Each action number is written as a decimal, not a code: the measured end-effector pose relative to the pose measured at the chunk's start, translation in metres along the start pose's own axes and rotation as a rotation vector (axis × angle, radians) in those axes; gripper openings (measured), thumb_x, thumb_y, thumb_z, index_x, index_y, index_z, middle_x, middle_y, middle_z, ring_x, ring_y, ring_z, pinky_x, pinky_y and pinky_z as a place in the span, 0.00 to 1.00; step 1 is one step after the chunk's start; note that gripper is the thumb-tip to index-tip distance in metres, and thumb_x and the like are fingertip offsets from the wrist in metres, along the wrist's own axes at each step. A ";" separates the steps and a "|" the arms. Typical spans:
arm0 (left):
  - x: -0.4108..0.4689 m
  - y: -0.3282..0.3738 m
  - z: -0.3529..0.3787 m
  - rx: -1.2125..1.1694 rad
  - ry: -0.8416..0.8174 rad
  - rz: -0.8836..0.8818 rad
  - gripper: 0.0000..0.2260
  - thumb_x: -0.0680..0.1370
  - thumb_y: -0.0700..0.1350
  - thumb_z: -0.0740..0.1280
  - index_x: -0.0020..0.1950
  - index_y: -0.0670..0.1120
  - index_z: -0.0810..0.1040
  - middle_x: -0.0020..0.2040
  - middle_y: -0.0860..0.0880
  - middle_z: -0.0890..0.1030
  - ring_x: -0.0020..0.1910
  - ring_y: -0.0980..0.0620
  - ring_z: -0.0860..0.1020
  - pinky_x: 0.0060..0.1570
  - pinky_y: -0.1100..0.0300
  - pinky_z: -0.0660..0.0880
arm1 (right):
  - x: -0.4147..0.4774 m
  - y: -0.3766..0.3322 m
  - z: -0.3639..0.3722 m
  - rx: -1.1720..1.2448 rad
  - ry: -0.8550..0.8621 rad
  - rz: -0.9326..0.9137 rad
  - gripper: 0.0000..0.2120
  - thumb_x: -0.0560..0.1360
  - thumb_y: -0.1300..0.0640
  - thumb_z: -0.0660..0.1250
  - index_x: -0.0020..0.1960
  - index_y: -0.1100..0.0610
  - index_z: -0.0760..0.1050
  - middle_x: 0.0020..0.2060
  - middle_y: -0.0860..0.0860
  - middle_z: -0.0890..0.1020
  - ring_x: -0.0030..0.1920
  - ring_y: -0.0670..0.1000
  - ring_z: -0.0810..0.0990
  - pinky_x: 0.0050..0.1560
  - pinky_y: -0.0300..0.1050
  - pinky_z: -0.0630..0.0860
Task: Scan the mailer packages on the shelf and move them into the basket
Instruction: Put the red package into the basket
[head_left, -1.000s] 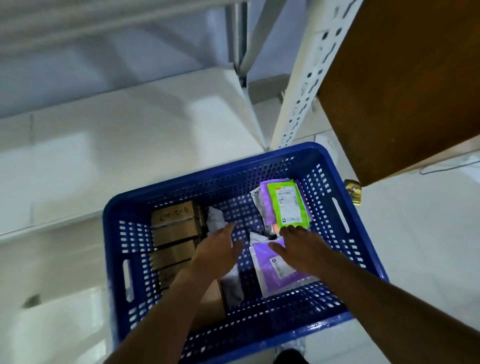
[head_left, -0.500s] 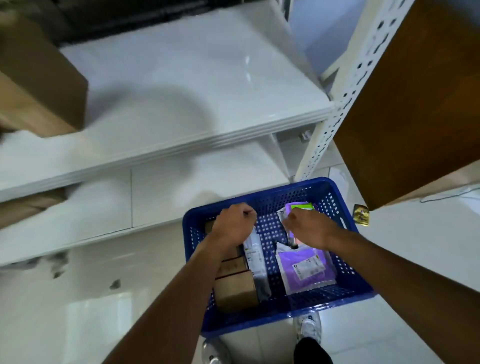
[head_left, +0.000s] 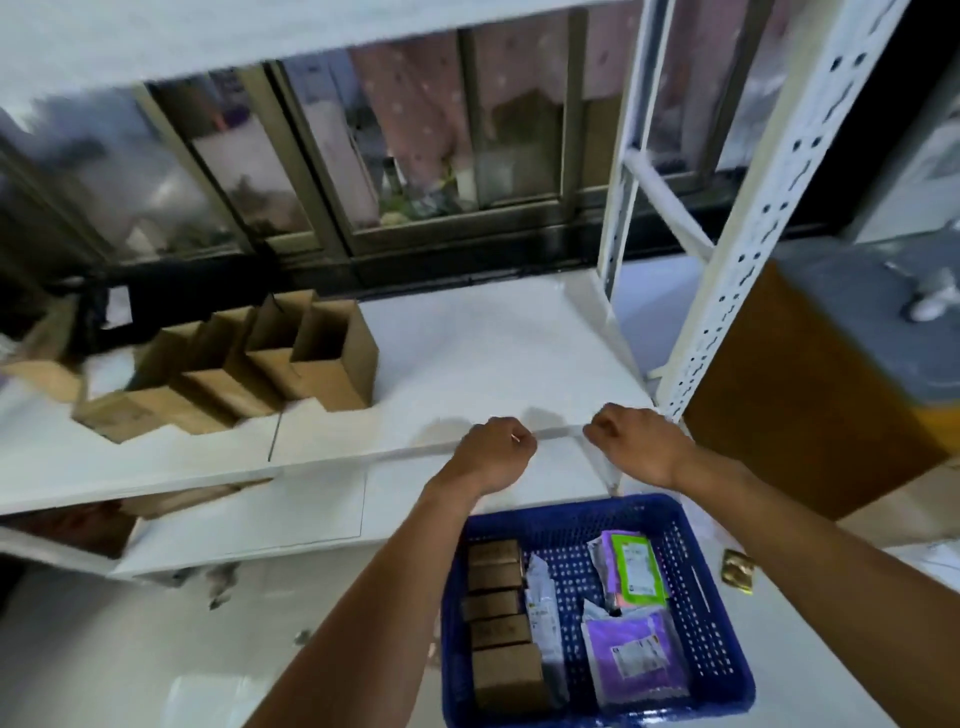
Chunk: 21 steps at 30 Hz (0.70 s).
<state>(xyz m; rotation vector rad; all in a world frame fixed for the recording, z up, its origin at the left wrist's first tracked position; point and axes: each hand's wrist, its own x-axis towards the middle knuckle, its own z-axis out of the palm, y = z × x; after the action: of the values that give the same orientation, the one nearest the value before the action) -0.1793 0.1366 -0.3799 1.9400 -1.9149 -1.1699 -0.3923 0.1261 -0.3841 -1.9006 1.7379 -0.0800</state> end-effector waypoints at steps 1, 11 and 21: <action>-0.004 0.009 -0.014 0.016 0.017 0.008 0.14 0.81 0.52 0.60 0.62 0.51 0.80 0.58 0.50 0.81 0.56 0.48 0.79 0.56 0.57 0.75 | -0.003 -0.009 -0.014 -0.009 0.018 -0.014 0.18 0.82 0.43 0.57 0.60 0.54 0.75 0.57 0.56 0.82 0.57 0.58 0.79 0.48 0.46 0.69; -0.044 0.101 -0.131 0.045 0.186 0.145 0.12 0.79 0.51 0.62 0.54 0.49 0.83 0.56 0.50 0.83 0.54 0.49 0.80 0.57 0.53 0.78 | -0.033 -0.083 -0.142 -0.074 0.147 -0.132 0.17 0.82 0.44 0.58 0.60 0.54 0.77 0.55 0.55 0.82 0.57 0.58 0.78 0.56 0.49 0.74; -0.080 0.187 -0.222 -0.109 0.242 0.319 0.11 0.81 0.50 0.65 0.54 0.46 0.83 0.48 0.50 0.86 0.45 0.52 0.85 0.49 0.60 0.79 | -0.063 -0.143 -0.258 -0.097 0.415 -0.319 0.16 0.81 0.48 0.59 0.41 0.53 0.79 0.40 0.50 0.85 0.44 0.54 0.81 0.50 0.51 0.78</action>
<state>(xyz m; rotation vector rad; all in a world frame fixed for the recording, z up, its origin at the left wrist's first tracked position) -0.1731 0.0930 -0.0819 1.5651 -1.8973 -0.8857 -0.3772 0.0943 -0.0844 -2.3469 1.6929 -0.5532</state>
